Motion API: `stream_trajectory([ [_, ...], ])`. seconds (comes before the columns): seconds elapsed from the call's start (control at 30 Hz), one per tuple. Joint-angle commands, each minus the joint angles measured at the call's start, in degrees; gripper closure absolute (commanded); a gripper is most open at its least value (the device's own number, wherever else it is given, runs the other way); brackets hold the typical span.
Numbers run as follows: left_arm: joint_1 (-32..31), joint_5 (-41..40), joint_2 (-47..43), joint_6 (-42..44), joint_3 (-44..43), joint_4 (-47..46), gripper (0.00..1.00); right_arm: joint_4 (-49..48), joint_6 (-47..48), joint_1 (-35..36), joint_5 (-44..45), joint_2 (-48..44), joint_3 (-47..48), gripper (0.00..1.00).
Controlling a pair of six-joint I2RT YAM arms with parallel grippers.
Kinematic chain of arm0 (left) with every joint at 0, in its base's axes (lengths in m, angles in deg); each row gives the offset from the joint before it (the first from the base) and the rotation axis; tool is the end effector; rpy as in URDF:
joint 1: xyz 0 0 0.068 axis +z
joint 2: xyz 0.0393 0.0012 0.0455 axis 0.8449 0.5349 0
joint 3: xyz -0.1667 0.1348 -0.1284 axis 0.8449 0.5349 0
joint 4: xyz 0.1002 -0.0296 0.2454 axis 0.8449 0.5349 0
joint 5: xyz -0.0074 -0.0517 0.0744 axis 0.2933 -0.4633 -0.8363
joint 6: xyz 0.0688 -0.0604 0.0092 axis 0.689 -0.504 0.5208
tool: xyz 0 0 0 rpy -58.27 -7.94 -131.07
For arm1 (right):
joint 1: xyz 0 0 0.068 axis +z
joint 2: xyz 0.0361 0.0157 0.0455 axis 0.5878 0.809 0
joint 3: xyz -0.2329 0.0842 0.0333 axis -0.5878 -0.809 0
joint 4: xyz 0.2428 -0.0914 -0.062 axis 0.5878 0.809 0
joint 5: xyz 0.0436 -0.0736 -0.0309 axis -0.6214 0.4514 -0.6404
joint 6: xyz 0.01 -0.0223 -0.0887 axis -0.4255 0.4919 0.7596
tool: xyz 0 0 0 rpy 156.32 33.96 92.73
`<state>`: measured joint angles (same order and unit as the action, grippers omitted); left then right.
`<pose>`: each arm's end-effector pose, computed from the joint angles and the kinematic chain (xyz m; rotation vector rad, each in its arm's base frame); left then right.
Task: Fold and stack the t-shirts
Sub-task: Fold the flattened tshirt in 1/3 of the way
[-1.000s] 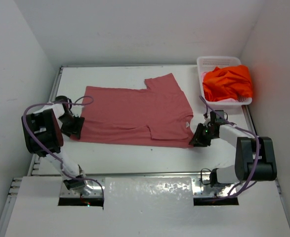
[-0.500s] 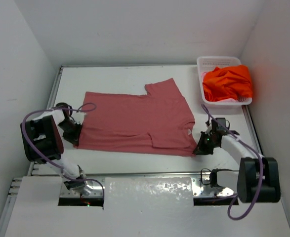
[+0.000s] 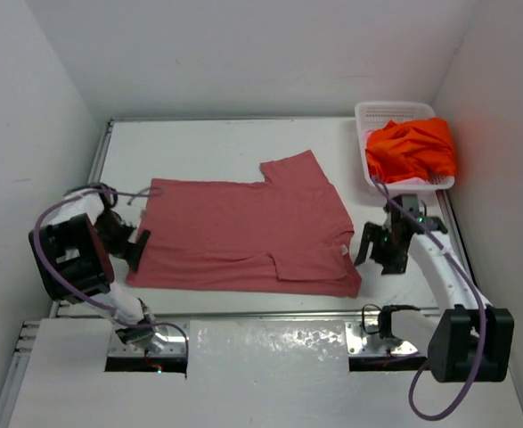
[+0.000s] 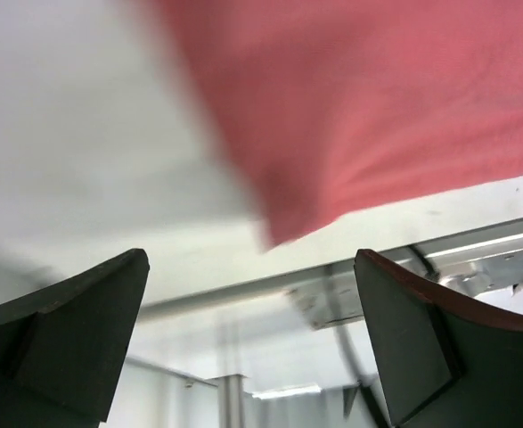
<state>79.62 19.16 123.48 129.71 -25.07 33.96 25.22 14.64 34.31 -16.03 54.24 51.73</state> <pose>0.2151 0.0853 0.0854 -0.5215 -2.9661 0.1484 0.1881 0.0053 0.1007 0.6921 2.8704 0.2563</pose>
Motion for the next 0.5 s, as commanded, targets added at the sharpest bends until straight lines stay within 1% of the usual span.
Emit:
stream_trajectory([
  [0.0,4.58,-0.69,-1.88,2.93,-13.1,5.18,0.0,9.43,6.42,-0.06,5.94,0.71,16.24,0.27],
  [0.03,5.2,-0.6,-1.36,2.76,-21.06,6.07,0.0,11.04,7.4,0.28,5.25,3.06,25.42,0.26],
  [0.07,5.64,0.27,0.21,2.33,-25.49,7.3,0.0,12.01,7.93,0.72,4.03,4.74,29.95,0.26],
  [0.1,5.64,4.02,1.1,0.93,-34.14,7.31,0.0,12.19,7.76,3.34,1.75,8.93,39.05,0.26],
  [0.17,5.64,10.09,4.95,-1.88,-42.1,4.79,0.0,10.8,7.23,7.21,0.59,14.75,47.89,0.26],
  [0.2,5.56,13.52,6.28,-6.07,-45.01,2.94,0.0,9.48,7.41,9.15,-0.46,18.26,52.45,0.26],
  [0.23,5.55,20.6,7.6,-8.2,-47.48,1.44,0.0,8.69,7.41,11.51,-1.86,25.86,61.37,0.26],
  [0.27,5.55,24.15,9.09,-10.4,-51.24,-0.14,0.0,7.46,7.23,11.97,-3.61,29.85,65.2,0.27],
  [0.3,5.55,27.14,12.07,-14.69,-52.41,-3.81,0.02,6.23,6.1,12.33,-4.68,33.72,69.07,0.28],
  [0.33,5.47,30.05,13.57,-17.34,-52.86,-6.37,0.14,3.78,5.83,12.76,-6.08,37.68,76.33,0.29],
  [0.37,5.03,30.42,16.37,-22.15,-53.04,-11.62,0.28,2.45,5.65,12.86,-6.09,45.37,79.54,0.3],
  [0.4,4.51,29.9,17.71,-23.85,-53.04,-13.85,0.43,0.61,4.43,12.94,-5.57,49.19,83.05,0.3],
  [0.43,3.72,27.55,19.37,-24.74,-53.13,-15.35,0.55,-0.62,3.81,12.94,-5.57,53.06,89.26,0.3],
  [0.47,1.62,26.39,22.7,-24.4,-53.65,-16.41,0.54,-1.42,3.02,13.03,-5.3,60.49,92.2,0.3],
])
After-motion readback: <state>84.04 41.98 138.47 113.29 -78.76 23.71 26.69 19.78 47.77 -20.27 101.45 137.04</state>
